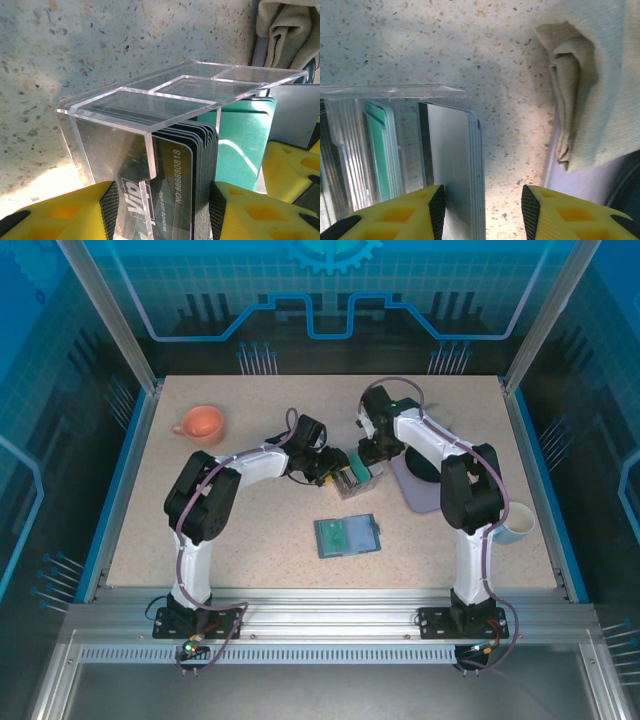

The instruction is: Put the credit cards into the card holder

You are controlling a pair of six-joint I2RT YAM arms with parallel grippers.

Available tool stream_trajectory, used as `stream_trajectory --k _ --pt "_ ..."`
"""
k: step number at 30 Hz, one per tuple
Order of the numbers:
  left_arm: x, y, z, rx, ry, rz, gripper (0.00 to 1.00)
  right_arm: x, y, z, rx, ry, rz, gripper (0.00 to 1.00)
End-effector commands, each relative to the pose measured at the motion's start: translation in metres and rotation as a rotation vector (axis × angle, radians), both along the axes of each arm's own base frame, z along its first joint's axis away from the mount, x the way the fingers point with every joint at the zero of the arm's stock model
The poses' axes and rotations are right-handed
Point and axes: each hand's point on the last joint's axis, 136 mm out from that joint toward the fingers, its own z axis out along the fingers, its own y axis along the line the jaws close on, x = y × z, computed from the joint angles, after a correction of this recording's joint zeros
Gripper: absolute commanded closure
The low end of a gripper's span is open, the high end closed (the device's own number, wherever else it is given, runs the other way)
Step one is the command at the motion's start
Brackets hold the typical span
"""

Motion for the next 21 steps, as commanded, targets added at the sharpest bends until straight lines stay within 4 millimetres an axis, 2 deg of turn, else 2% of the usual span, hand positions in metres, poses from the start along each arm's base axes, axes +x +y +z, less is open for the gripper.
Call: stream_trajectory --k 1,15,21 --pt "-0.018 0.017 -0.035 0.070 0.111 0.022 0.49 0.003 -0.008 0.020 -0.056 -0.045 0.007 0.54" --pt "-0.019 0.017 -0.032 0.066 0.106 0.022 0.51 0.003 -0.002 0.036 -0.098 -0.095 0.041 0.55" --pt "-0.018 0.016 -0.030 0.061 0.100 0.021 0.52 0.004 -0.005 0.036 -0.121 -0.102 0.043 0.57"
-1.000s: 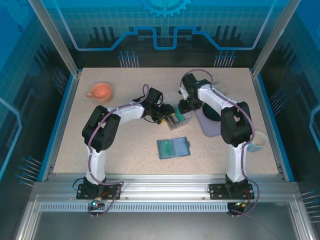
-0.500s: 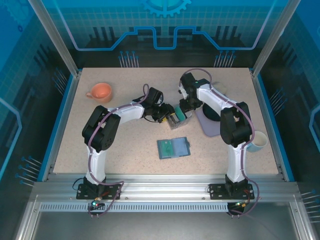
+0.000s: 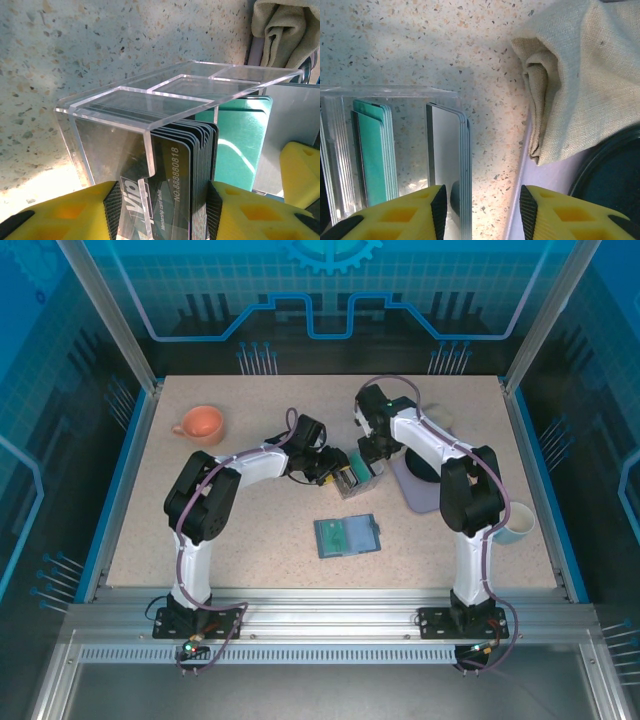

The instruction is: Put the credit cards into the card holder

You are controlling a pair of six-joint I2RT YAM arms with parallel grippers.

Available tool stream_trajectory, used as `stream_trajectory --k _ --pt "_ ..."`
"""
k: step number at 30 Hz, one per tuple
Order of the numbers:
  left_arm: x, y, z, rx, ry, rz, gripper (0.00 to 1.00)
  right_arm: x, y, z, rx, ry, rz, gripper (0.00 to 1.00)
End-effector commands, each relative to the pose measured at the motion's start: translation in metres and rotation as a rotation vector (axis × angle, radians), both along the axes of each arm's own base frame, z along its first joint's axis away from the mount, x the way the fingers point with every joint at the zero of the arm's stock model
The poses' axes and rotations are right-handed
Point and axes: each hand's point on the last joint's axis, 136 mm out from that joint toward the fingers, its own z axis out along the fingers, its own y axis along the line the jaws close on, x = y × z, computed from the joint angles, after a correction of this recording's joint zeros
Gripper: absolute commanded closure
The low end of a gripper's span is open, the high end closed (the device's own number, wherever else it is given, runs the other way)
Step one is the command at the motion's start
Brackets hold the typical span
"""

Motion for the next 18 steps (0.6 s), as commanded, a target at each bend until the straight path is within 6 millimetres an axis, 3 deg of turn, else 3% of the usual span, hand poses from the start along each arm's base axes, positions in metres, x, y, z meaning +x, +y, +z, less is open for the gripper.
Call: stream_trajectory --k 1,18 --pt "-0.019 0.017 -0.031 0.069 0.105 0.025 0.52 0.001 0.000 0.021 -0.020 -0.040 0.017 0.59" --pt "-0.019 0.018 -0.027 0.061 0.099 0.026 0.52 -0.005 0.012 -0.009 0.024 0.066 0.034 0.55"
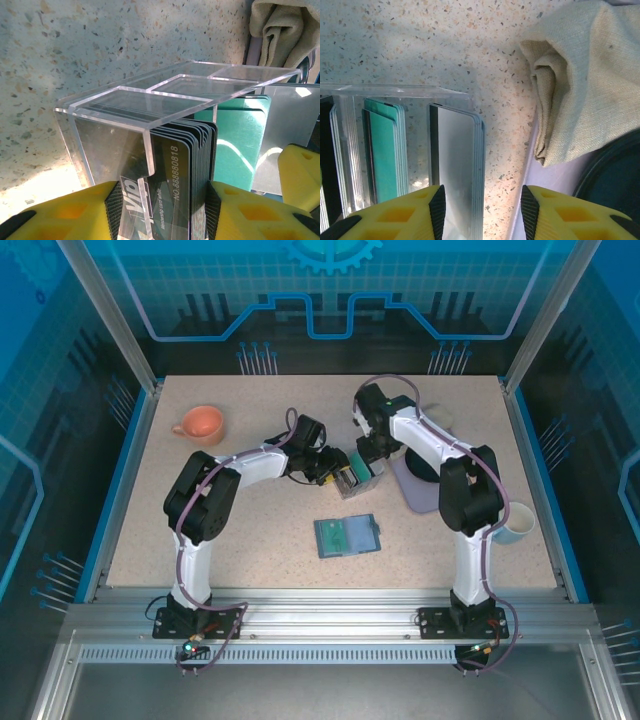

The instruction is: Put the credit cards into the card holder

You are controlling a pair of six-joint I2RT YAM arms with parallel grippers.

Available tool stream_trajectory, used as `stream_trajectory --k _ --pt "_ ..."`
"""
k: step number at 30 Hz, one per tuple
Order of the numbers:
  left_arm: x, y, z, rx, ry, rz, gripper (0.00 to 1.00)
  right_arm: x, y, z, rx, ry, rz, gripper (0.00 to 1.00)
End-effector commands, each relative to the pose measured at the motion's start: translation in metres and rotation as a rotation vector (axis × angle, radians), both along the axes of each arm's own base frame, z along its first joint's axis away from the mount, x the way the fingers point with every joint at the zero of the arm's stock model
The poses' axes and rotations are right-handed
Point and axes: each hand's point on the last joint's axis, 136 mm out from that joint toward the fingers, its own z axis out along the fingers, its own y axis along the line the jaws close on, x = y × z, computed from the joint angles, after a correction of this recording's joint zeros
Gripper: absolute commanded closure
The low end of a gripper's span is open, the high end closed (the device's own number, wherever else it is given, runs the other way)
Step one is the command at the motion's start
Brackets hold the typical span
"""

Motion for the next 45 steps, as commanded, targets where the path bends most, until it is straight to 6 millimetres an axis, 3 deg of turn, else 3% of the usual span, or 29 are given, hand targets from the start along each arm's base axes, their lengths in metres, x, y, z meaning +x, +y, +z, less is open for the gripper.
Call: stream_trajectory --k 1,6,9,12,21,32,45 --pt "-0.020 0.017 -0.028 0.066 0.106 0.024 0.52 -0.005 0.007 -0.009 0.012 0.052 0.014 0.56" --pt "-0.020 0.018 -0.027 0.066 0.104 0.025 0.52 -0.007 0.014 -0.002 0.093 0.062 0.000 0.64" --pt "-0.020 0.018 -0.027 0.066 0.103 0.025 0.52 -0.005 0.009 -0.001 0.047 0.045 0.003 0.65" --pt "-0.019 0.017 -0.027 0.064 0.102 0.025 0.53 -0.004 0.003 -0.005 -0.004 0.043 0.010 0.58" --pt "-0.019 0.017 -0.026 0.060 0.100 0.024 0.53 -0.006 0.000 -0.022 -0.048 0.073 0.010 0.57" --pt "-0.021 0.018 -0.026 0.064 0.100 0.025 0.54 0.003 -0.007 0.019 -0.067 -0.057 -0.004 0.57" --pt "-0.021 0.018 -0.026 0.061 0.104 0.025 0.54 -0.002 -0.001 0.016 -0.037 -0.030 0.014 0.65"
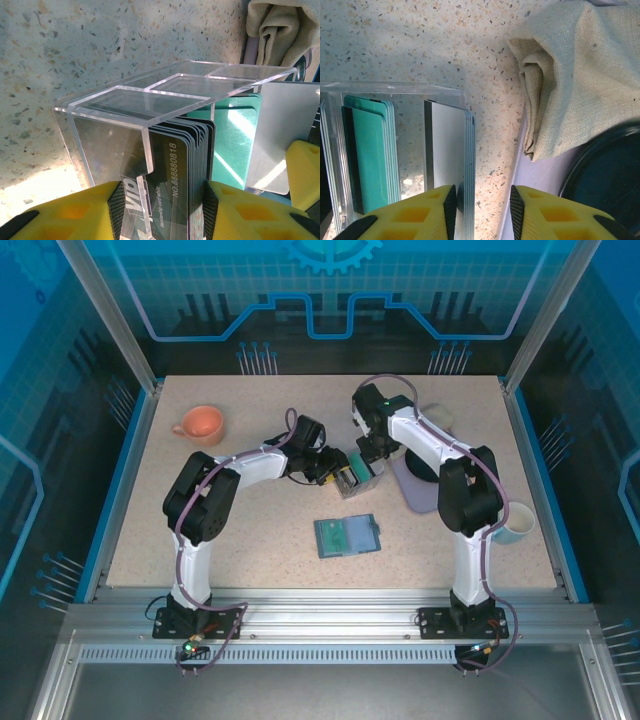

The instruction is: Put the credit cards into the card holder

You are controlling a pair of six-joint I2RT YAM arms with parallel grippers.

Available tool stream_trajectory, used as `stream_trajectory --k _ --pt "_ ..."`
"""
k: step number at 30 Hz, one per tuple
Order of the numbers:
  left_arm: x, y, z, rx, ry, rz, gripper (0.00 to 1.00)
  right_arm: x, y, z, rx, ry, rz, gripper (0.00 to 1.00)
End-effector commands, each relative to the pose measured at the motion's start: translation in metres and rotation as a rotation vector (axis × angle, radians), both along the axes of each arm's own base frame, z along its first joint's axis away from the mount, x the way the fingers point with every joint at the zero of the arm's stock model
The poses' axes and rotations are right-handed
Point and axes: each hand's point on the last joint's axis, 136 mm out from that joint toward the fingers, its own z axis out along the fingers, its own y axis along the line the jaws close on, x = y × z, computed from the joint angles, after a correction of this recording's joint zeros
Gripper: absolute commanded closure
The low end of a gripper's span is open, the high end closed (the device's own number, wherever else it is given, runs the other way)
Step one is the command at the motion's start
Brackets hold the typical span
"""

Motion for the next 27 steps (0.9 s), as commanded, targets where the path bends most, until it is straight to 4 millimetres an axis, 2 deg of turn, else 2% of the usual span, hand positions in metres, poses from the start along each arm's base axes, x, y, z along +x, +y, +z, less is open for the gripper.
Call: stream_trajectory --k 1,5,18,21,27 --pt "-0.021 0.018 -0.027 0.065 0.111 0.023 0.54 -0.003 0.005 0.010 0.022 -0.005 0.016 0.64" --pt "-0.021 0.018 -0.026 0.064 0.109 0.023 0.54 -0.005 0.010 0.003 0.050 0.025 0.026 0.56" --pt "-0.020 0.017 -0.025 0.063 0.108 0.023 0.54 -0.005 0.008 -0.033 0.008 0.096 0.017 0.56" --pt "-0.019 0.017 -0.024 0.063 0.106 0.023 0.54 -0.004 0.007 -0.029 -0.010 0.079 0.017 0.56" --pt "-0.020 0.017 -0.025 0.064 0.108 0.022 0.54 0.002 0.003 -0.006 -0.023 0.010 0.013 0.56"
